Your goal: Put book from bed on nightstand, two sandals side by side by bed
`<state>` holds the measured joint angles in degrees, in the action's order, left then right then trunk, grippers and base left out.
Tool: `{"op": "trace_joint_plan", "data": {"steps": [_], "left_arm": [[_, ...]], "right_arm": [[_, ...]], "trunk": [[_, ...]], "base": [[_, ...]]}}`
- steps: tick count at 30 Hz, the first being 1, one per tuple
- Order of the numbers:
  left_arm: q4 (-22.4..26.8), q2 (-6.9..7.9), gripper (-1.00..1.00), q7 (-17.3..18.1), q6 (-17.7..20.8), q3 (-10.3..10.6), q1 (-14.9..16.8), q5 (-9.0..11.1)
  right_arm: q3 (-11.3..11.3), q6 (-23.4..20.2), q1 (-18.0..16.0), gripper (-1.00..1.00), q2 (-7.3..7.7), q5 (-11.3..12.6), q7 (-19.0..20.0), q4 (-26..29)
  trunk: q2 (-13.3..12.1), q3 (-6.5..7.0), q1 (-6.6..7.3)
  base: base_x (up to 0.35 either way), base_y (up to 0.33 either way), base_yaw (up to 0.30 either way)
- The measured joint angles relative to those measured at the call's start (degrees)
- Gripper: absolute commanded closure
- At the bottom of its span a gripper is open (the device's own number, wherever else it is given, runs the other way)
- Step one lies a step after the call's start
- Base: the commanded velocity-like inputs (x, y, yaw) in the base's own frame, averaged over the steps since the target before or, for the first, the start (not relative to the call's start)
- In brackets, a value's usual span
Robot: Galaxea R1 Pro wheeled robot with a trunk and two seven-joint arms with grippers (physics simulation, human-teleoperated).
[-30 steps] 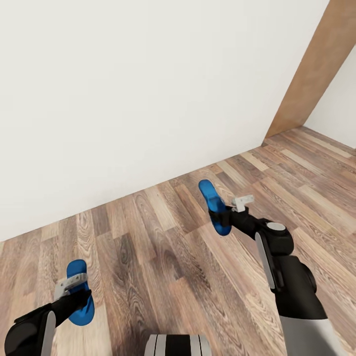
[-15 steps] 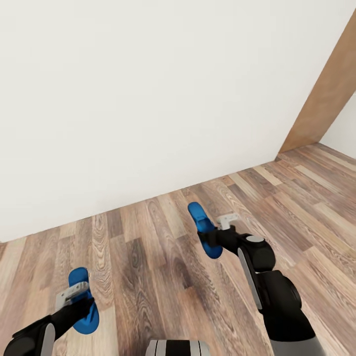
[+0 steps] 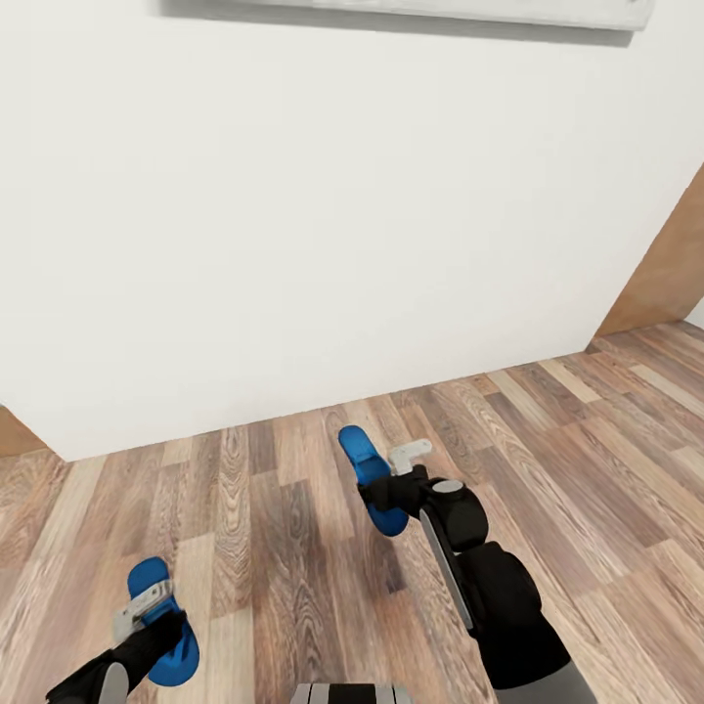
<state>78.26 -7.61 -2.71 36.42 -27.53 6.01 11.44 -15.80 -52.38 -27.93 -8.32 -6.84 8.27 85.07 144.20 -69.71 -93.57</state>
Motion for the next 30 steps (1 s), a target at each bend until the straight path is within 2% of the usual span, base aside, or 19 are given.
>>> {"op": "trace_joint_plan", "data": {"steps": [1, 2, 7, 12, 16, 20, 27, 30], "left_arm": [[-0.6, 0.11, 1.00, -1.7, -0.3, 0.5, 0.1, 1.9], [-0.8, 0.20, 1.00, -2.1, -0.4, 1.0, 0.2, 2.5], [-2.5, 0.48, 1.00, -3.6, -0.6, 3.9, 0.4, 4.2], [-3.3, 0.51, 1.00, -3.9, -0.9, 4.5, 0.6, 5.4], [-3.6, 0.75, 1.00, -4.0, -1.0, 4.1, 0.6, 6.6], [-3.7, 0.91, 1.00, -4.3, -1.1, 2.2, 0.6, 7.2], [-4.9, 0.91, 1.00, -8.3, -1.4, 0.6, 0.7, 8.0], [-6.3, 0.87, 1.00, -9.3, -1.8, 1.4, 1.4, 8.6]], "right_arm": [[-0.2, 0.0, 0.0, 1.00, 0.03, 0.2, 0.7, -0.1], [-0.3, 0.0, 0.0, 1.00, 0.04, 0.0, 1.0, -0.1], [-0.4, 0.0, 0.1, 1.00, 0.09, 0.0, 2.1, 0.3], [-0.5, 0.1, 0.1, 1.00, 0.11, -0.1, 2.3, 0.4], [-0.8, 0.1, 0.2, 1.00, 0.10, -0.1, 2.4, 0.4], [-2.0, 0.2, 0.4, 1.00, 0.10, -0.3, 2.0, 0.5], [-3.2, 0.3, 2.3, 1.00, 0.08, -0.4, 1.7, 2.1], [-6.5, 0.5, 4.5, 1.00, 0.09, -0.3, 1.6, 3.1]], "trunk": [[0.0, 0.22, 0.03], [0.0, 0.44, 0.05], [-0.1, 1.55, 0.18], [-0.2, 2.66, 0.31], [-0.2, 3.55, 0.41], [-0.3, 4.43, 0.51], [-0.4, 5.99, 0.70], [-0.4, 6.65, 0.77]], "base": [[0.000, 0.000, 0.274], [0.000, 0.000, 0.275], [0.000, 0.000, 0.275], [0.000, 0.000, 0.271], [0.000, 0.000, 0.274], [0.000, 0.000, 0.278], [0.000, 0.000, 0.282], [0.000, 0.000, 0.284]]}}
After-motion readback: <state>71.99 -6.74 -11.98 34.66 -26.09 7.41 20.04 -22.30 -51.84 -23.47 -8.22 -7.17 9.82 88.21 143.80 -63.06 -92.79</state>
